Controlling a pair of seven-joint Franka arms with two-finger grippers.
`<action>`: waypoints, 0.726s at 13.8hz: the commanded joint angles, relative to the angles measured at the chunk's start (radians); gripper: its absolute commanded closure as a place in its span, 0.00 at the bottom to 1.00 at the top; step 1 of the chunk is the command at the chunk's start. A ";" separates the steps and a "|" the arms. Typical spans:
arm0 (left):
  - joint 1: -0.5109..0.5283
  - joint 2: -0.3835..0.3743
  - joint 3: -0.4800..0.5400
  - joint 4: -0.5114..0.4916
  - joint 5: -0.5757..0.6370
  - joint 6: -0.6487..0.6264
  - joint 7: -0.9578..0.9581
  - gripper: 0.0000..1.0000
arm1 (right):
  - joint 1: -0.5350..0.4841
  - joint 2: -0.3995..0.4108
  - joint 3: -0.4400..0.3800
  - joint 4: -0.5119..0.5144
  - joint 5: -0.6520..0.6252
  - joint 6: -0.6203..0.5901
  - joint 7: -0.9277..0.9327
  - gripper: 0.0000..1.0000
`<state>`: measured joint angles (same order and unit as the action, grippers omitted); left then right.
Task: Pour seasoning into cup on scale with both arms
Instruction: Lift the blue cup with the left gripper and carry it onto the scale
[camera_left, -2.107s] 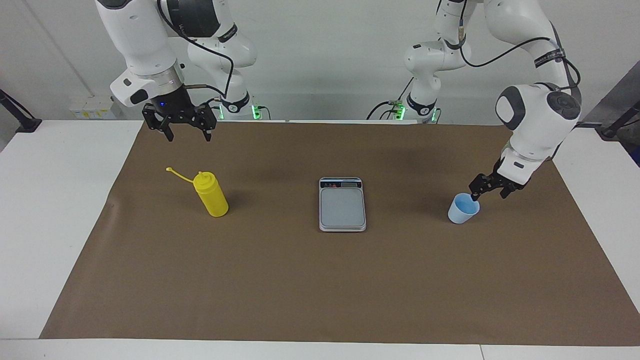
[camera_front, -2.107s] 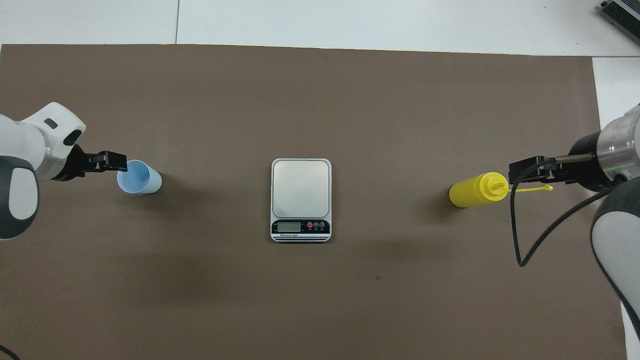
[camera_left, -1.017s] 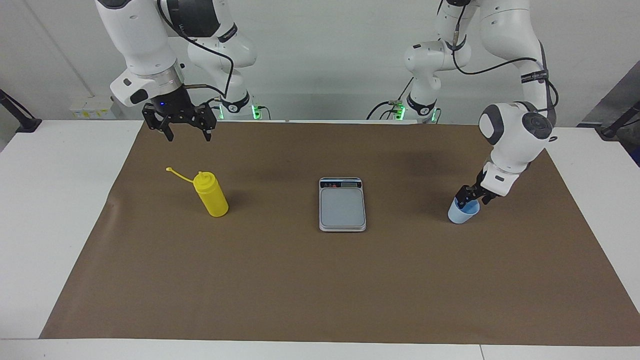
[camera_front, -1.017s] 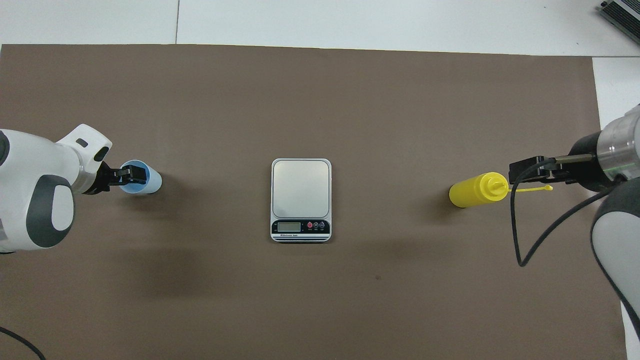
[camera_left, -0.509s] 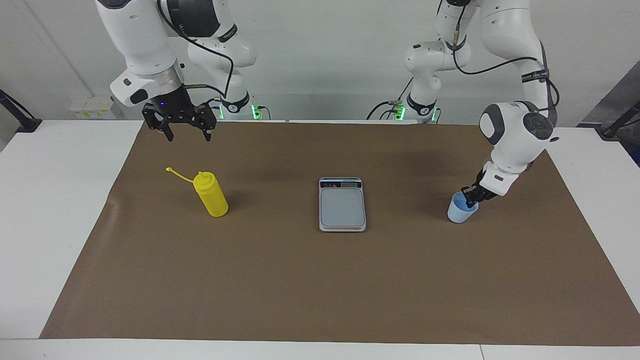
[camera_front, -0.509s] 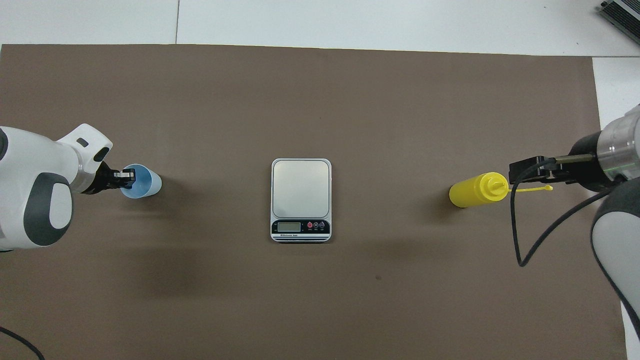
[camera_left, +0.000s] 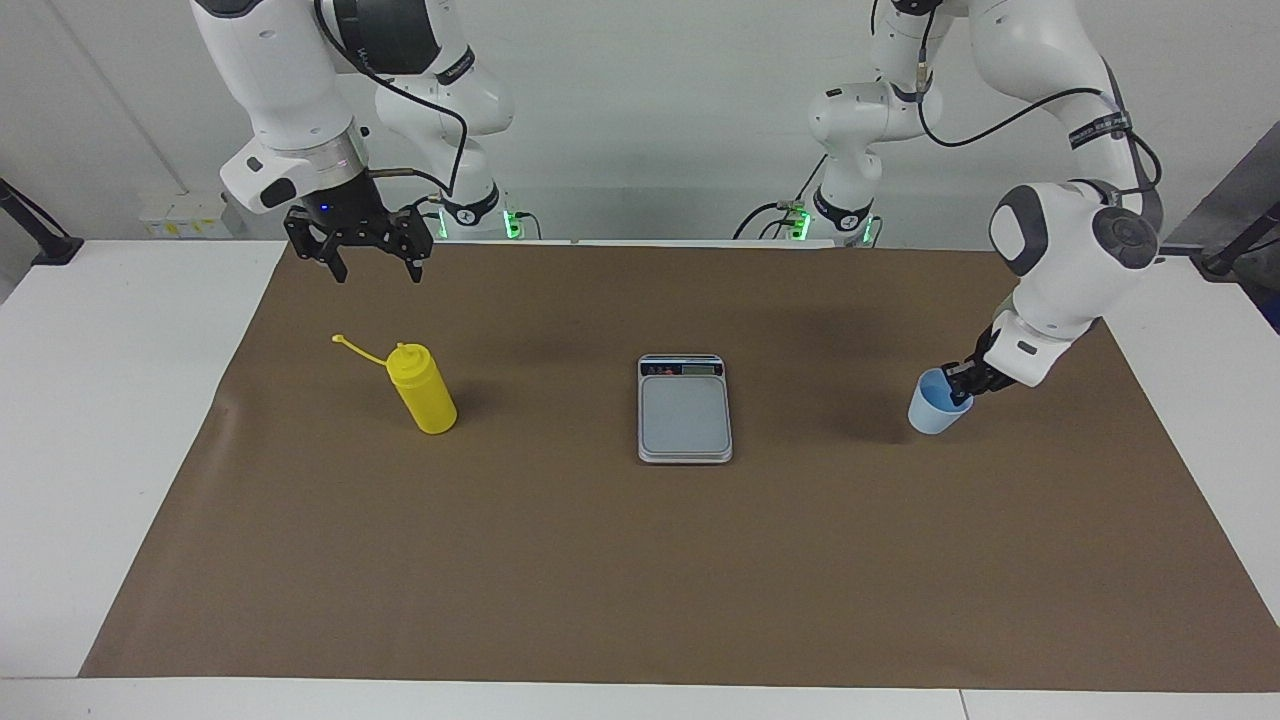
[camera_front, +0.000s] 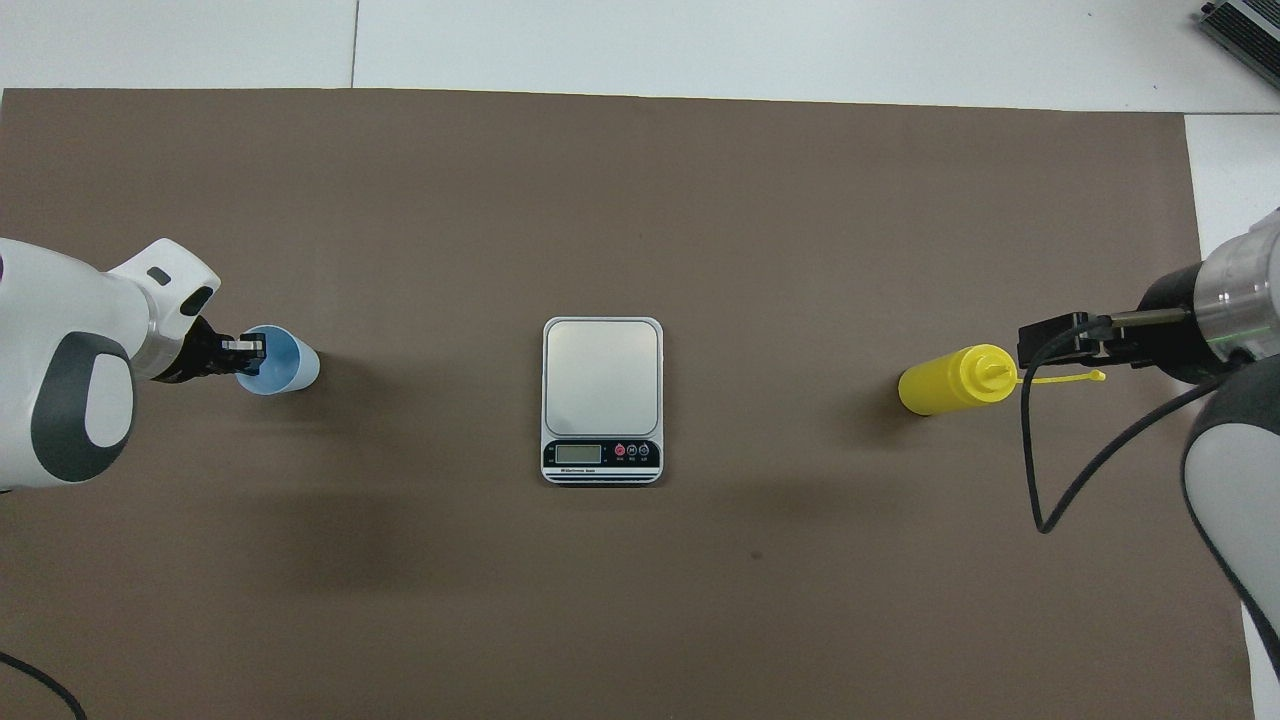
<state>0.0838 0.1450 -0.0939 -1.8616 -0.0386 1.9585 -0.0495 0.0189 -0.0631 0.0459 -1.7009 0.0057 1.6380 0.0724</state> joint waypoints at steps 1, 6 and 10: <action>-0.013 0.050 -0.001 0.160 -0.004 -0.146 0.014 1.00 | -0.013 -0.021 0.005 -0.019 0.002 -0.007 -0.022 0.00; -0.143 0.102 -0.006 0.302 -0.014 -0.263 -0.082 1.00 | -0.013 -0.021 0.005 -0.020 0.000 -0.007 -0.022 0.00; -0.251 0.110 -0.006 0.300 -0.056 -0.189 -0.240 1.00 | -0.013 -0.021 0.005 -0.019 0.002 -0.007 -0.022 0.00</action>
<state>-0.1210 0.2329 -0.1154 -1.5918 -0.0632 1.7432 -0.2251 0.0189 -0.0636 0.0459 -1.7010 0.0057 1.6380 0.0724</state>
